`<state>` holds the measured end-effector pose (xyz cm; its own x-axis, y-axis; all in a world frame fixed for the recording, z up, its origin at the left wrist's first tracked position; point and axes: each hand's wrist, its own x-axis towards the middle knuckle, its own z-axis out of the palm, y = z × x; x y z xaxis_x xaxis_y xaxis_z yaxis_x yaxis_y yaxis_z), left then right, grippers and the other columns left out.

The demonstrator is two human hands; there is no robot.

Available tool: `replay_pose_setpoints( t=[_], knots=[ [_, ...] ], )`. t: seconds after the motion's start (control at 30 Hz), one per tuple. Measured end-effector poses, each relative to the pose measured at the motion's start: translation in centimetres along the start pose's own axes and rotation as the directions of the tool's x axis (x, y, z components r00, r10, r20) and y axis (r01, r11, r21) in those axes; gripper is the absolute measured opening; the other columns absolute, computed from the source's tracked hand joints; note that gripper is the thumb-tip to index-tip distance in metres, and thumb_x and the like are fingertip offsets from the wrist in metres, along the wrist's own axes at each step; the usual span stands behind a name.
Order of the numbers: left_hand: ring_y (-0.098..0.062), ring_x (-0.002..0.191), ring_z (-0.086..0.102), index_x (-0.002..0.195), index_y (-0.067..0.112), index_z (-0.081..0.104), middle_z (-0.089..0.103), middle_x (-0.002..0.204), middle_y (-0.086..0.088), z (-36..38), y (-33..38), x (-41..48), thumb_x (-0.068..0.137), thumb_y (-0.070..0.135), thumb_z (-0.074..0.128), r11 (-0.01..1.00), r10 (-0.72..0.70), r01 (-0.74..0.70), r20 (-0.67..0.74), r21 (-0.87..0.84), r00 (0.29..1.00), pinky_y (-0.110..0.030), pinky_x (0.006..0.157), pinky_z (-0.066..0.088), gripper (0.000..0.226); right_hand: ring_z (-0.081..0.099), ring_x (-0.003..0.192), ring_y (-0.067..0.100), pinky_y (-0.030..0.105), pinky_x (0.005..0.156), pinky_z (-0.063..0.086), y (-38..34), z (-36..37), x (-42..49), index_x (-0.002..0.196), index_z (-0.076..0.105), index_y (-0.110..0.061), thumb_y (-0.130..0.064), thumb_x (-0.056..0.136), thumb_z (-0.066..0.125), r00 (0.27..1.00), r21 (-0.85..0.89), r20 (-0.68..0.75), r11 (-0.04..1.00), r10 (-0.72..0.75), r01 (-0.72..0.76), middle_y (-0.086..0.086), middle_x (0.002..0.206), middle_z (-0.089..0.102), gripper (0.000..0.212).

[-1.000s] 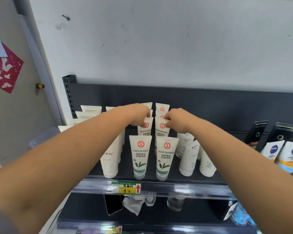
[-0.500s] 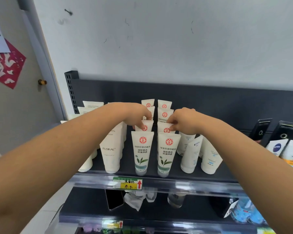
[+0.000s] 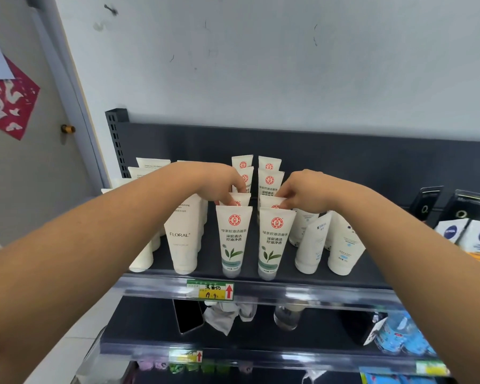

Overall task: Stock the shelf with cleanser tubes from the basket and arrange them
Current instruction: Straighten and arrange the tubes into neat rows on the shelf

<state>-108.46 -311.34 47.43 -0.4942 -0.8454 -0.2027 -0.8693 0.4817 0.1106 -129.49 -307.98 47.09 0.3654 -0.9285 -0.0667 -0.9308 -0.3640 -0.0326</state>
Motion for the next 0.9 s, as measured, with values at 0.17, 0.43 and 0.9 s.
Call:
replay_pose_setpoints(
  t=[0.17,0.43,0.9],
  knots=[
    [-0.014,0.093,0.065,0.124,0.025,0.060,0.063,0.111,0.008,0.17,0.12,-0.07,0.092,0.024,0.063,1.000,0.008,-0.008,-0.007,-0.013,1.000,-0.025,0.076,0.049,0.031,0.055,0.085,0.011,0.033,0.081,0.044,-0.08,0.05,-0.23,0.115,0.069,-0.026,-0.032,0.095,0.058,1.000,0.004,0.010,1.000,0.003,-0.003,-0.014,0.092,0.063,0.024],
    [-0.012,0.094,0.066,0.123,0.025,0.064,0.069,0.112,0.008,0.22,-0.26,-0.32,0.093,0.026,0.062,0.999,0.033,-0.033,-0.009,-0.021,0.999,-0.034,0.088,0.054,0.030,0.062,0.095,0.012,0.031,0.086,0.052,0.16,0.51,-0.12,0.118,0.068,-0.024,-0.031,0.094,0.059,1.000,0.065,0.001,0.998,0.016,-0.016,-0.008,0.115,0.068,0.026],
    [-0.010,0.101,0.065,0.124,0.024,0.065,0.069,0.116,0.009,0.15,-0.64,-0.64,0.094,0.024,0.061,0.996,0.062,-0.060,0.033,-0.069,0.998,-0.035,0.094,0.052,0.031,0.062,0.094,0.012,0.024,0.078,0.045,0.18,0.39,-0.15,0.115,0.069,-0.022,-0.028,0.095,0.058,1.000,0.097,0.020,0.995,0.022,-0.023,-0.006,0.113,0.069,0.024]
  ],
)
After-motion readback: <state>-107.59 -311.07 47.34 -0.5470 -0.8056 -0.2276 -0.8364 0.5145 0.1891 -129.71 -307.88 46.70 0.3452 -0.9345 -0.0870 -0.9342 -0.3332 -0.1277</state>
